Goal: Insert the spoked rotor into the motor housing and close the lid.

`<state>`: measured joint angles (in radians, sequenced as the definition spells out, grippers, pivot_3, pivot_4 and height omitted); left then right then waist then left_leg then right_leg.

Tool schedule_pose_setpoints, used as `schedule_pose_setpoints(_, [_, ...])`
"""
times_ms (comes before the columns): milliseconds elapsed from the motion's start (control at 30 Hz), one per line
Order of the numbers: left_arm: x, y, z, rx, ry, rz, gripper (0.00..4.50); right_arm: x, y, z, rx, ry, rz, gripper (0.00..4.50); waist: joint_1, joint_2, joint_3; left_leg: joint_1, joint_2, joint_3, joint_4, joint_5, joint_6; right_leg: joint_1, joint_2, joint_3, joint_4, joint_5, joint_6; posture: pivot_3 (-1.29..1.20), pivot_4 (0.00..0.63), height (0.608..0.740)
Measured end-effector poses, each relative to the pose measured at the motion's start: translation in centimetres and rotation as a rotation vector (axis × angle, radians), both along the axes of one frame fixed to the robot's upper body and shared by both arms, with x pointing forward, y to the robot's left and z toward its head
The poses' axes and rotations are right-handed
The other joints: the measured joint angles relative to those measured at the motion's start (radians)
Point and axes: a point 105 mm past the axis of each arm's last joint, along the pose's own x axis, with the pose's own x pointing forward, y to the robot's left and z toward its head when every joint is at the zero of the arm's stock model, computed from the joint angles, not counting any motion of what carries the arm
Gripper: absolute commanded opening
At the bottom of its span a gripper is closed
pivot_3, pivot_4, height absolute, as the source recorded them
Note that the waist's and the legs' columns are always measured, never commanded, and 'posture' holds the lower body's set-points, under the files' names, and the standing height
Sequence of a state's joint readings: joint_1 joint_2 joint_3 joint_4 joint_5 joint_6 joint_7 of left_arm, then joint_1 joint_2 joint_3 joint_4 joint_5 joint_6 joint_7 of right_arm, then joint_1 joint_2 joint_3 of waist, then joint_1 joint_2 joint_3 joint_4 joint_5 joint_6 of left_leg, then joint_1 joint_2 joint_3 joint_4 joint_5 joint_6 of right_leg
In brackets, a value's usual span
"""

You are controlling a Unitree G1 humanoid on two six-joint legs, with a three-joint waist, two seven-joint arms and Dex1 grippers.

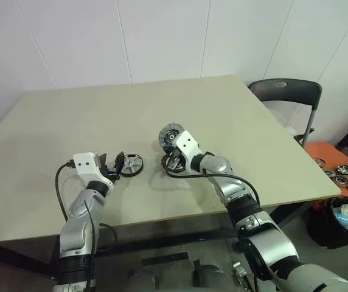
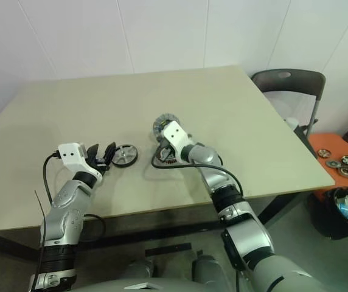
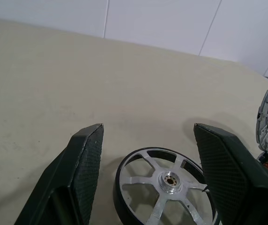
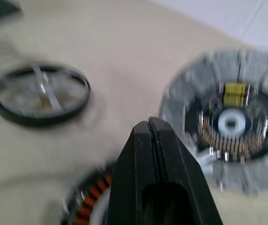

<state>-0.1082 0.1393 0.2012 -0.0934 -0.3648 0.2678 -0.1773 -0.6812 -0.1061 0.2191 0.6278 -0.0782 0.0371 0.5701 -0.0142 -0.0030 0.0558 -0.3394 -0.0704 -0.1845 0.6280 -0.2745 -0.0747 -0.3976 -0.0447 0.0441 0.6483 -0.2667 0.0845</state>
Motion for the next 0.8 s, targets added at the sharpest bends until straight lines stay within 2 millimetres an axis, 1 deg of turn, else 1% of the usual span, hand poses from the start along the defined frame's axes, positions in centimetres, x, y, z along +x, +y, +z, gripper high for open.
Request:
schedule_pose_setpoints(167, [-0.1, 0.0, -0.1, 0.000, 0.003, 0.001, 3.25, 0.1, -0.5, -1.3, -0.057, 0.022, -0.025, 0.02, 0.000, 0.000, 0.000, 0.000, 0.000, 0.000, 0.000, 0.000, 0.000, 0.000, 0.000, 0.000, 0.000, 0.000, 0.000, 0.00, 0.000, 0.740])
schedule_pose_setpoints(333, [-0.1, 0.1, -0.2, 0.000, 0.005, 0.002, 3.25, 0.2, -0.8, -2.0, -0.112, 0.026, -0.033, 0.02, 0.000, 0.000, 0.000, 0.001, 0.000, 0.000, 0.001, 0.000, 0.000, 0.001, 0.000, 0.000, 0.000, 0.000, 0.000, 0.00, 0.000, 0.740])
schedule_pose_setpoints(800, [-0.1, 0.0, -0.1, 0.000, 0.005, 0.002, 3.25, 0.4, -0.9, -2.0, -0.212, -0.003, -0.012, 0.02, 0.000, 0.000, 0.000, 0.002, 0.000, 0.000, 0.001, 0.000, 0.000, 0.003, 0.000, 0.000, 0.000, 0.000, 0.000, 0.00, 0.000, 0.740])
